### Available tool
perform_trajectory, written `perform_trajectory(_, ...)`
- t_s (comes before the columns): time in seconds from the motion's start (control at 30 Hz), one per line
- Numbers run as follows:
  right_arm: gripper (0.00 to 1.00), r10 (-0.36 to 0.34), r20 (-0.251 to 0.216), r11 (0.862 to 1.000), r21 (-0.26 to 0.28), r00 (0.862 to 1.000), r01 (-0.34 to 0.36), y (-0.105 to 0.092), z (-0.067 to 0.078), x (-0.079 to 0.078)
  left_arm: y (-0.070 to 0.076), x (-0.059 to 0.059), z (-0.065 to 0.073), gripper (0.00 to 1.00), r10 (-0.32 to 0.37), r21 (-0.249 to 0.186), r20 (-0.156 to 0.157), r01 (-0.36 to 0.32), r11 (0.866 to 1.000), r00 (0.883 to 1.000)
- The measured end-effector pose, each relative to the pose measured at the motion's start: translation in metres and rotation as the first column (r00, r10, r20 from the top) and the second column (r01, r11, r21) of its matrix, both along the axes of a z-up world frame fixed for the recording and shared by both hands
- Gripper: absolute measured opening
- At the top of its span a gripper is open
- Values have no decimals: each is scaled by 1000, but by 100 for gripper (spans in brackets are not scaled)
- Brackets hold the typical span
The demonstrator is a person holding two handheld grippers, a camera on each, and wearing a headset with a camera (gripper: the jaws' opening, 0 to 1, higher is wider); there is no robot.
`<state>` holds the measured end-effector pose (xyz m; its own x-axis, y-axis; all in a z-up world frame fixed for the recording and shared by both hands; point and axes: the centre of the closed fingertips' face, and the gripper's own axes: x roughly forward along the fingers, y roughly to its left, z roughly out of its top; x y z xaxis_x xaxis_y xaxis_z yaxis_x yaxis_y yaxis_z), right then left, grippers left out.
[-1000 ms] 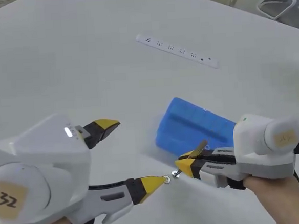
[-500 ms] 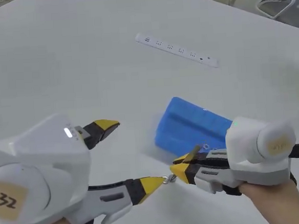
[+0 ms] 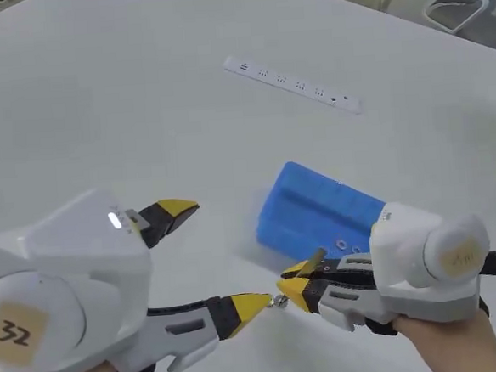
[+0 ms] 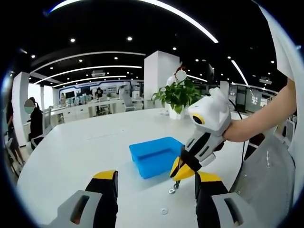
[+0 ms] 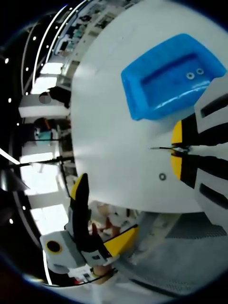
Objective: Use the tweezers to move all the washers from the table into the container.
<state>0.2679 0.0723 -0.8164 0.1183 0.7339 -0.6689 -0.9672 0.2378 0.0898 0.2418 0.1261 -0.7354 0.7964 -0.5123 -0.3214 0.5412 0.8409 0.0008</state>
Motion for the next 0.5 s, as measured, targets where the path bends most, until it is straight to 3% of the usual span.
perform_trajectory(0.23, 2, -18, 6, 999, 30, 1000, 18, -2, 11, 1, -1, 0, -1, 65, -3, 2, -2, 3, 1000, 1000)
perform_trajectory(0.33, 2, -51, -6, 996, 72, 999, 51, -4, 22, 5, -2, 0, -1, 65, -7, 4, -2, 7, 1000, 1000)
perform_trajectory(0.5, 2, -76, 8, 993, 89, 997, 75, -11, 37, 13, -3, 0, -2, 65, -12, 4, -4, 12, 1000, 1000)
